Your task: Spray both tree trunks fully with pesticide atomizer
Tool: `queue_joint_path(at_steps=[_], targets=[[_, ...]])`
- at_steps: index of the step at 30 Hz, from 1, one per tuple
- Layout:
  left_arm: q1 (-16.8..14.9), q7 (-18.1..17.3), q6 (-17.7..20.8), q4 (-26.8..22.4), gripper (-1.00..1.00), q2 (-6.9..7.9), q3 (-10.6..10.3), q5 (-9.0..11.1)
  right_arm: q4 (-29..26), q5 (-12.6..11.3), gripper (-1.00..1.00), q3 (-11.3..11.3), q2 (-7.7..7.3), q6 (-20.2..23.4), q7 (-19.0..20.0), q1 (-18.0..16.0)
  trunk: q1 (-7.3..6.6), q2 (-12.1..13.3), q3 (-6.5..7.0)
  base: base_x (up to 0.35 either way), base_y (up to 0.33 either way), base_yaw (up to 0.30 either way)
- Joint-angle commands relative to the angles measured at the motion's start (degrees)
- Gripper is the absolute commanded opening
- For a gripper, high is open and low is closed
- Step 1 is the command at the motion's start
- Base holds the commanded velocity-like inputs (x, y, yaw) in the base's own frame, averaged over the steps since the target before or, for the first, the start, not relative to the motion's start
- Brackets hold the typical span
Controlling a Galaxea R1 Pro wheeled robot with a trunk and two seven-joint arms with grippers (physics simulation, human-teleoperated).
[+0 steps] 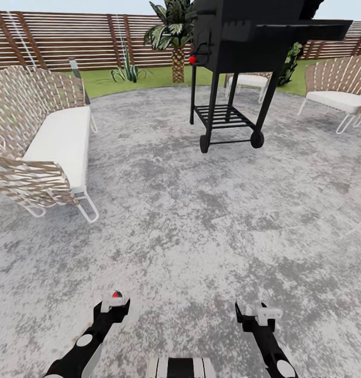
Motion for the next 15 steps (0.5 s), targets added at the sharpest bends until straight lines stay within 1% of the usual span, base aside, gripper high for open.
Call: queue_joint_path(at_steps=[1,2,6,11,15], targets=[[0.0,0.01,0.0,0.0,1.0,0.0,0.0,0.0,0.01,0.0,1.0,0.0,0.0,0.0,0.0,0.0,0.02,-0.02,-0.32,0.0,0.0,0.0],[0.0,0.0,-0.03,-0.02,1.0,0.0,0.0,0.01,0.0,0.0,1.0,0.0,0.0,0.0,0.0,0.0,0.05,-0.03,-0.63,0.0,0.0,0.0],[0.0,-0.02,-0.14,-0.08,1.0,0.0,0.0,0.02,0.02,0.0,1.0,0.0,0.0,0.0,0.0,0.0,0.05,-0.03,-0.99,0.0,0.0,0.0],[0.0,-0.03,-0.2,-0.09,1.0,0.0,0.0,0.02,-0.05,0.0,1.0,0.06,0.0,-0.05,0.0,0.0,0.05,-0.03,-1.19,0.0,0.0,0.0],[0.0,-0.01,-0.06,-0.09,1.0,-0.02,-0.06,0.02,-0.07,0.0,1.0,0.09,0.0,-0.03,0.0,0.0,0.15,-0.08,-2.24,0.0,0.0,0.107]])
